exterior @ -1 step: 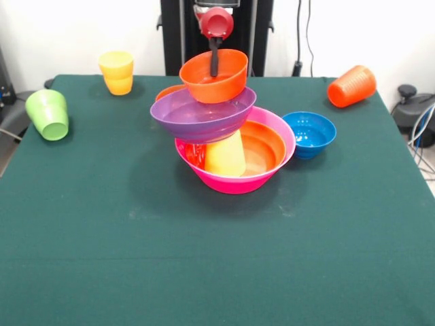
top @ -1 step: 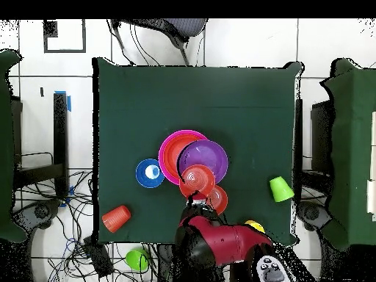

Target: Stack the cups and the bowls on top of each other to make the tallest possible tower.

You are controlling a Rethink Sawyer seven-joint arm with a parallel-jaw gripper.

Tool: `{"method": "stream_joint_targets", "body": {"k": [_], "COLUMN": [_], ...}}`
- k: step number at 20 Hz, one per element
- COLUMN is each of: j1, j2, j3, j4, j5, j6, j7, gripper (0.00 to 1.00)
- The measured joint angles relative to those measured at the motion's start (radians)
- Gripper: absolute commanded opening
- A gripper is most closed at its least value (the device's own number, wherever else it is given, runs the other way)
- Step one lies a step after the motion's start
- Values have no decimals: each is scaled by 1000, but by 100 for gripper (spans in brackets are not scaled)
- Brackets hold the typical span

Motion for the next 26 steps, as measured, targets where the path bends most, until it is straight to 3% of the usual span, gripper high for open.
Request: {"method": "stream_joint_targets", "body": {"k": [16,26], "j1": [55,75], "j2": [0,8], "j3": [-23,-33], "j4": [-23,-39], "j5": [1,42], "j6": [-82,-86], "j7": [0,4], "gripper": [0,0]}}
